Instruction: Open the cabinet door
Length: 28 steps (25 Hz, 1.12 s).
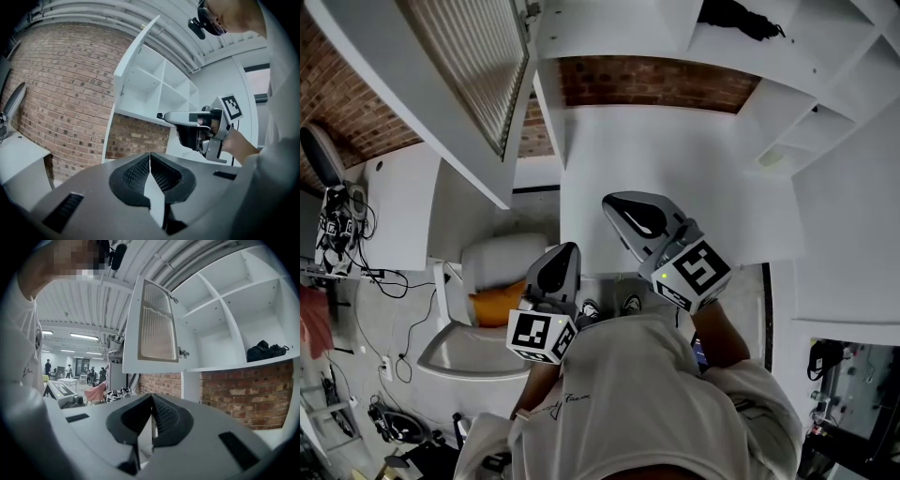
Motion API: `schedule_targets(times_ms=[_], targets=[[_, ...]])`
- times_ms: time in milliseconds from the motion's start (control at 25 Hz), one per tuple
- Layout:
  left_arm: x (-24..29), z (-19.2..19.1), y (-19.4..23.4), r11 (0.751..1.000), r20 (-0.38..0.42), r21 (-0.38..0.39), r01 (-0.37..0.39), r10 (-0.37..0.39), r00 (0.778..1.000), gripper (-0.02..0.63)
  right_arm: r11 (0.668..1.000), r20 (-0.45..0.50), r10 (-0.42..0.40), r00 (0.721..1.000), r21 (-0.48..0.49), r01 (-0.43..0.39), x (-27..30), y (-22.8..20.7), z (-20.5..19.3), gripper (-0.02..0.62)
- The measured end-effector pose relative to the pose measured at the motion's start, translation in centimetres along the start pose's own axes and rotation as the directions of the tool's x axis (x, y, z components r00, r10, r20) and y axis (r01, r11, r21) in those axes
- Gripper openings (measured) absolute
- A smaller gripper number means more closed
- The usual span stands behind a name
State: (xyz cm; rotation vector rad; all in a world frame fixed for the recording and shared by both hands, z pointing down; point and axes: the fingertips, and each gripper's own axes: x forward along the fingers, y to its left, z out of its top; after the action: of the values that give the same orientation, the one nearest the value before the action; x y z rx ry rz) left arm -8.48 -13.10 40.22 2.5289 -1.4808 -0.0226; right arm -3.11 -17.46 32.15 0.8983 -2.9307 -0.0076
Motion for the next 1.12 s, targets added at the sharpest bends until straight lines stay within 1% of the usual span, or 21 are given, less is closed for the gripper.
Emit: schedule_targets(times_ms=[280,640,960,1120], targets=[[0.0,0.1,0.2,1.0,-0.001,-0.001,0.005,-0.005,1.0,0.018,0.998,-0.042,-0.048,0.998,0.04,0.05,-1.4,-0.9,-2.1,0.026],[0.3,-0.2,0.1,1.0,-0.008,-0.002,0.014,-0.014,1.0,0.017,0.993,-0.091,-0.095,0.991,0.063,0.101,-3.4,-1.8,-4.4,0.025],[1.0,-0.4,-0.1,0.999,-0.012,-0.003,0.043,-0.043,0.999,0.017,0.983,-0.147,-0.149,0.978,0.085,0.163,-6.1,-2.5,-6.5,0.025],[1.4,-0.7,0.0,1.0,-0.014,-0.011,0.025,-0.025,1.0,0.017,0.977,-0.163,-0.168,0.972,0.105,0.186,-7.4,-3.0,-7.7,0.025]])
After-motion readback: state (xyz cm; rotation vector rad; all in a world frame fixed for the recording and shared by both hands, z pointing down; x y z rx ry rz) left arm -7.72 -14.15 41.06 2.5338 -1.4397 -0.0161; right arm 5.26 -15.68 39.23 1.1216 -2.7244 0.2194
